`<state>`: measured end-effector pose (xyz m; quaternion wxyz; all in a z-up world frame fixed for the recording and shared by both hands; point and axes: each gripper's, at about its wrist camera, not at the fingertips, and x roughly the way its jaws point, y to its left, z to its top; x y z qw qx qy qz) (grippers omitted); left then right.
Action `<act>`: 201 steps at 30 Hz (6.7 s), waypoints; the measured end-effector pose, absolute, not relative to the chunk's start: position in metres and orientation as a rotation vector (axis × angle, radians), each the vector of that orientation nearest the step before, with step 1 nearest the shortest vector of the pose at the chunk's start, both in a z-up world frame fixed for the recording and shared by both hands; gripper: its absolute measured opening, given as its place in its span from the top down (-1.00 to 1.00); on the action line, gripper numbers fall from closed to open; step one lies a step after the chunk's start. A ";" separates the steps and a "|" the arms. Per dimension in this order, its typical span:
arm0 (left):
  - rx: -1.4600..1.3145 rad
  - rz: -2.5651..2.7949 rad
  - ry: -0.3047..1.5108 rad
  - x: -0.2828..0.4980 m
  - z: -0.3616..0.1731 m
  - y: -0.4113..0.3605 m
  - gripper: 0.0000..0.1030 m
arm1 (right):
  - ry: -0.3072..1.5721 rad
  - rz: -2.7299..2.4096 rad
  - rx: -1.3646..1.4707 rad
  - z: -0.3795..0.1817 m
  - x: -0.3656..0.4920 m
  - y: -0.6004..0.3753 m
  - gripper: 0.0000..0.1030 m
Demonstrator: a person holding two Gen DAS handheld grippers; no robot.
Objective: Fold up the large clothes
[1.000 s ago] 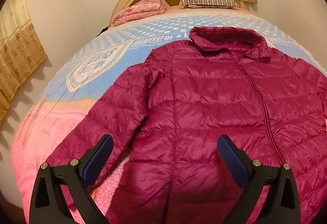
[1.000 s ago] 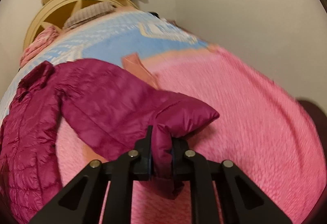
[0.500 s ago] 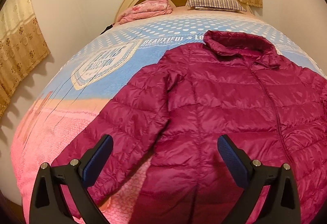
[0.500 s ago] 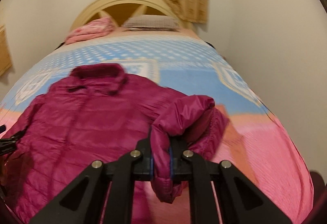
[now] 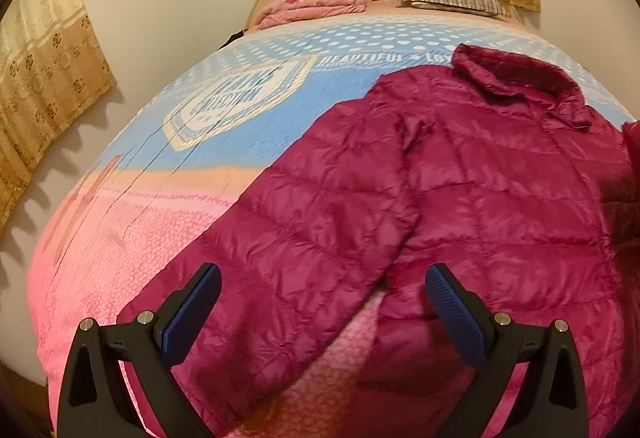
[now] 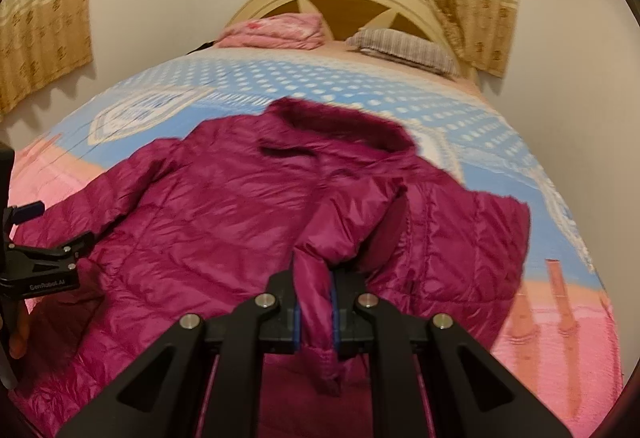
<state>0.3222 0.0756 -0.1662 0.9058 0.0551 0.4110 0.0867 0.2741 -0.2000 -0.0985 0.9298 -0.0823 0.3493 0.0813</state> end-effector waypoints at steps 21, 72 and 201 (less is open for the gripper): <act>0.080 0.244 0.798 0.319 -0.119 0.084 -0.98 | 0.788 0.422 -0.259 -0.134 0.187 -0.153 -0.60; 0.311 0.119 0.628 0.324 -0.119 -0.052 -0.72 | 0.746 0.224 -0.023 -0.133 0.148 -0.314 -0.81; 0.418 -0.065 0.565 0.293 -0.102 -0.149 0.35 | 0.787 0.116 0.122 -0.167 0.214 -0.371 -0.73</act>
